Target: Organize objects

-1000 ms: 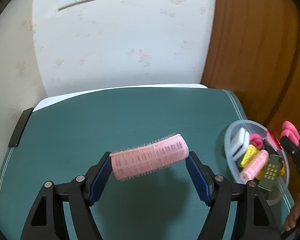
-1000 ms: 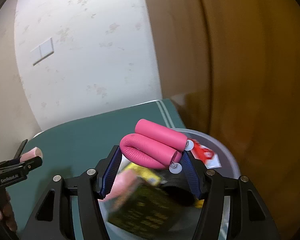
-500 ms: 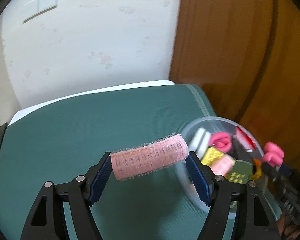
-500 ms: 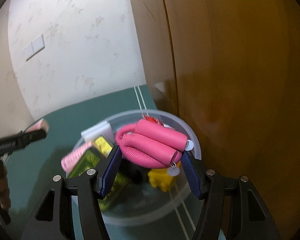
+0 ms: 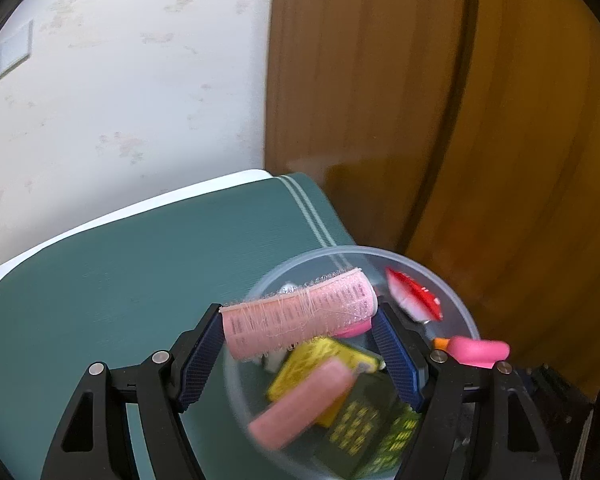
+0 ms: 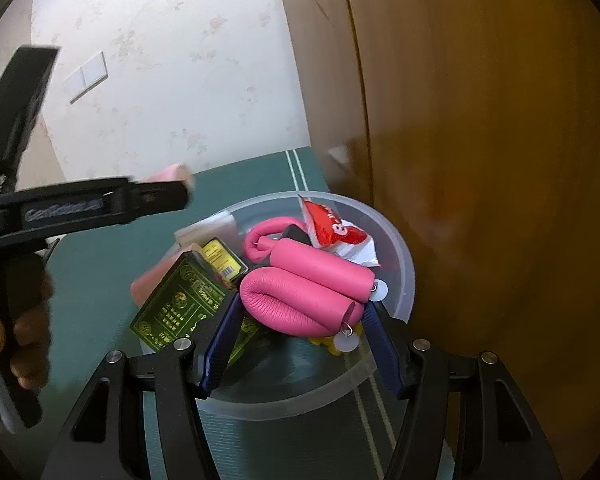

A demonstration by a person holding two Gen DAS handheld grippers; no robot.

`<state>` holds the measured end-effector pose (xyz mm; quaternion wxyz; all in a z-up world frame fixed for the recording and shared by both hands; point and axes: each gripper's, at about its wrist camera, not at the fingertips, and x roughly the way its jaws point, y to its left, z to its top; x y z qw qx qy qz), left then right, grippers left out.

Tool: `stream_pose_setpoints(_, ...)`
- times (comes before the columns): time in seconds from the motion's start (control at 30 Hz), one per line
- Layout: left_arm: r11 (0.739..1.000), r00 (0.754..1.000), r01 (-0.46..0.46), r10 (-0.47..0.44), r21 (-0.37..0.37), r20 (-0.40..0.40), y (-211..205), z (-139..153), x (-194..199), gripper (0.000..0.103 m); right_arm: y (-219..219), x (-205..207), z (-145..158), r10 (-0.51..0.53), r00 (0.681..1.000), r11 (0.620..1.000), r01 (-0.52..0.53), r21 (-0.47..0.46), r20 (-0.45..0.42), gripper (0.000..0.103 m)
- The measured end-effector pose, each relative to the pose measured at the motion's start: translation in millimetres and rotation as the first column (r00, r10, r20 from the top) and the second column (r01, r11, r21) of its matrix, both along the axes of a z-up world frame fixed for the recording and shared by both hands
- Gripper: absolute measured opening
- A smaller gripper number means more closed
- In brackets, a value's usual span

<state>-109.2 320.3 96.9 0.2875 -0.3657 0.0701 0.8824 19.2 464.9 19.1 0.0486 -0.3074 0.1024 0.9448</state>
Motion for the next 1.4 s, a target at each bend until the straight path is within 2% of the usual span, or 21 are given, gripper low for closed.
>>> stream_pose_setpoints(0.07, 1.000, 1.000, 0.023, -0.023, 0.004, 0.012, 9, -2, -2, 0.078, 1, 1, -1, -0.002, 1.000, 1.000, 0.002, -0.010, -0.001, 0.062)
stream_pose_setpoints(0.17, 0.999, 0.998, 0.044, -0.045, 0.004, 0.045, 18, -8, -6, 0.091, 5, 0, -2, -0.013, 1.000, 0.999, 0.013, -0.030, -0.003, 0.063)
stream_pose_setpoints(0.33, 0.999, 0.997, 0.045, -0.045, 0.003, 0.057, 16, -12, -7, 0.091, 9, 2, -4, -0.027, 1.000, 0.997, 0.026, -0.069, -0.009, 0.063)
stream_pose_setpoints(0.5, 1.000, 0.999, 0.013, -0.014, 0.012, 0.044, 3, -7, -6, 0.091, 2, 5, -2, -0.009, 1.000, 0.998, 0.007, -0.057, -0.025, 0.065)
stream_pose_setpoints(0.57, 1.000, 1.000, -0.004, 0.004, 0.006, 0.025, -3, -3, -3, 0.093, -1, 6, -1, -0.002, 0.999, 0.998, 0.000, -0.056, -0.032, 0.065)
stream_pose_setpoints(0.67, 0.999, 0.999, -0.039, 0.039, -0.012, -0.029, -13, 2, 2, 0.103, -3, 9, -1, -0.008, 0.999, 0.998, 0.006, -0.058, -0.043, 0.066)
stream_pose_setpoints(1.03, 0.978, 0.970, -0.172, 0.146, -0.121, -0.194, -41, 6, 29, 0.103, 8, 19, 7, -0.065, 0.992, 0.997, 0.060, -0.054, -0.105, 0.067)
stream_pose_setpoints(1.2, 0.976, 0.965, -0.183, 0.156, -0.117, -0.211, -47, 9, 38, 0.103, 12, 26, 8, -0.117, 0.987, 0.992, 0.111, -0.063, -0.113, 0.082)
stream_pose_setpoints(1.4, 0.974, 0.961, -0.203, 0.179, -0.099, -0.211, -53, 11, 48, 0.103, 13, 35, 7, -0.134, 0.988, 0.989, 0.130, -0.068, -0.073, 0.092)
